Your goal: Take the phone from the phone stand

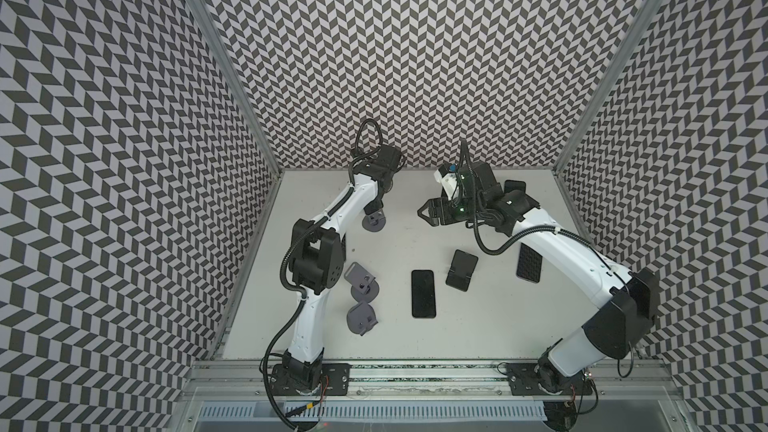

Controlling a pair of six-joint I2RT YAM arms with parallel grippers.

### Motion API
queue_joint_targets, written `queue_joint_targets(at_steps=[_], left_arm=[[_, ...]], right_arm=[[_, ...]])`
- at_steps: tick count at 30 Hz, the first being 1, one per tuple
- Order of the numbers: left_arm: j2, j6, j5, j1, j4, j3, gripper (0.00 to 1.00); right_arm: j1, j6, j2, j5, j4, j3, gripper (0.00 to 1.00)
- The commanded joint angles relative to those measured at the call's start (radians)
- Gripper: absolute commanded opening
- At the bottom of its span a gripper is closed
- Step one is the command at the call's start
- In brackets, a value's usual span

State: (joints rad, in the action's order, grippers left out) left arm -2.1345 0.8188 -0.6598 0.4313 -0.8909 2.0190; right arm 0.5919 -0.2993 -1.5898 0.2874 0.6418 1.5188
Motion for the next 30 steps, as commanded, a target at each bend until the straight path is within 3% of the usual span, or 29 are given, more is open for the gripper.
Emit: queue_joint_targets(at_steps=[1, 30], left_arm=[[0.052, 0.002, -0.053, 0.006, 0.020, -0.001, 0.69], [0.173, -0.030, -0.066, 0.021, 0.063, -0.070, 0.69]], right_arm=[[0.007, -0.006, 0.022, 0.007, -0.047, -0.016, 0.76], [0.014, -0.017, 0.032, -0.006, -0.037, -0.015, 0.76]])
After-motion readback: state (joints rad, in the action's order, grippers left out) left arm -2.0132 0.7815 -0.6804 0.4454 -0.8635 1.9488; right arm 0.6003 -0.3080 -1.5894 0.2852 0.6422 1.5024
